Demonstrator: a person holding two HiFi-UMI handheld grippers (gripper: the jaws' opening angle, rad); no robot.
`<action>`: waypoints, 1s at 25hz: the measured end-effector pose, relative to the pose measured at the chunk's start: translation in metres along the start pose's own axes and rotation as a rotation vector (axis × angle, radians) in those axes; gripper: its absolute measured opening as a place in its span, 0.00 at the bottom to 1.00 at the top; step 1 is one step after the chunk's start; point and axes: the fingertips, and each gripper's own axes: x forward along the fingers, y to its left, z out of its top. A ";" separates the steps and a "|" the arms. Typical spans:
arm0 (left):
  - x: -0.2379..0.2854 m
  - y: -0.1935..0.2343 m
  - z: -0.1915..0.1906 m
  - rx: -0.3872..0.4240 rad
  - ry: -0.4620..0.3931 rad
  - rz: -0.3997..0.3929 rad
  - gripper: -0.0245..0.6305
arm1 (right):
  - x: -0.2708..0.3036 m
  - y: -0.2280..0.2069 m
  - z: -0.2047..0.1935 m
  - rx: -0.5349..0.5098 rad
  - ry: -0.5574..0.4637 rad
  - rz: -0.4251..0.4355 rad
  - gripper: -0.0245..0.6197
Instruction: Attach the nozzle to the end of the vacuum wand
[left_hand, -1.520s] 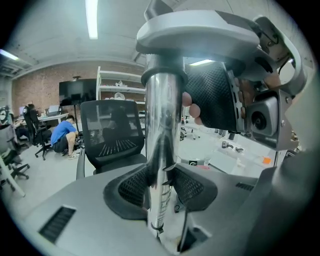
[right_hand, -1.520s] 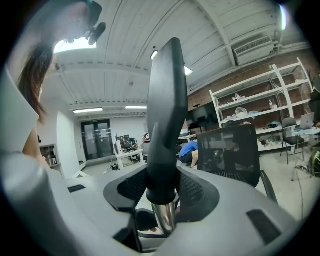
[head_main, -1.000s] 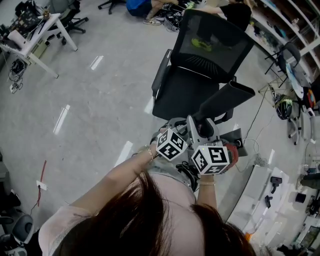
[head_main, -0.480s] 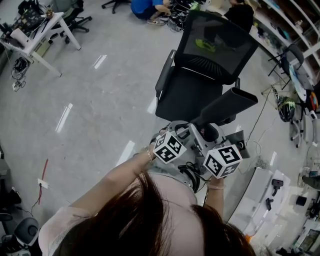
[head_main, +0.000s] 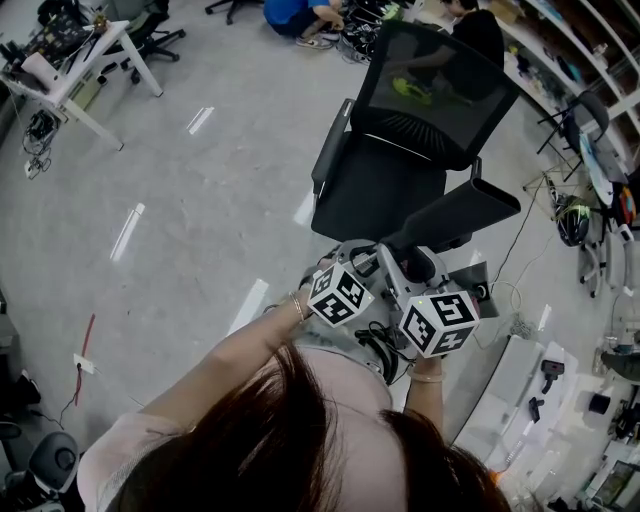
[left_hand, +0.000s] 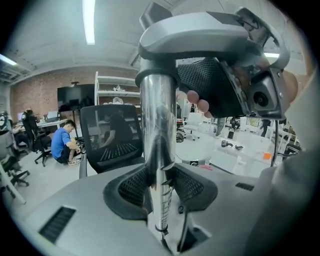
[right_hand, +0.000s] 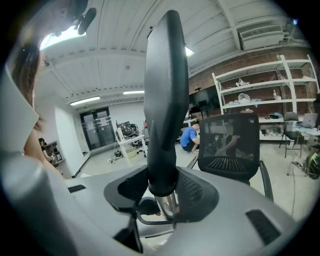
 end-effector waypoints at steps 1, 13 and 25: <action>0.000 0.001 0.000 0.005 0.003 0.003 0.28 | 0.001 0.000 0.000 0.002 0.011 -0.014 0.32; 0.004 0.005 0.000 0.020 0.019 0.018 0.28 | 0.008 -0.006 -0.001 0.054 0.087 -0.206 0.32; 0.007 0.002 0.001 0.021 0.001 -0.010 0.28 | 0.005 -0.008 -0.004 0.043 0.100 -0.152 0.32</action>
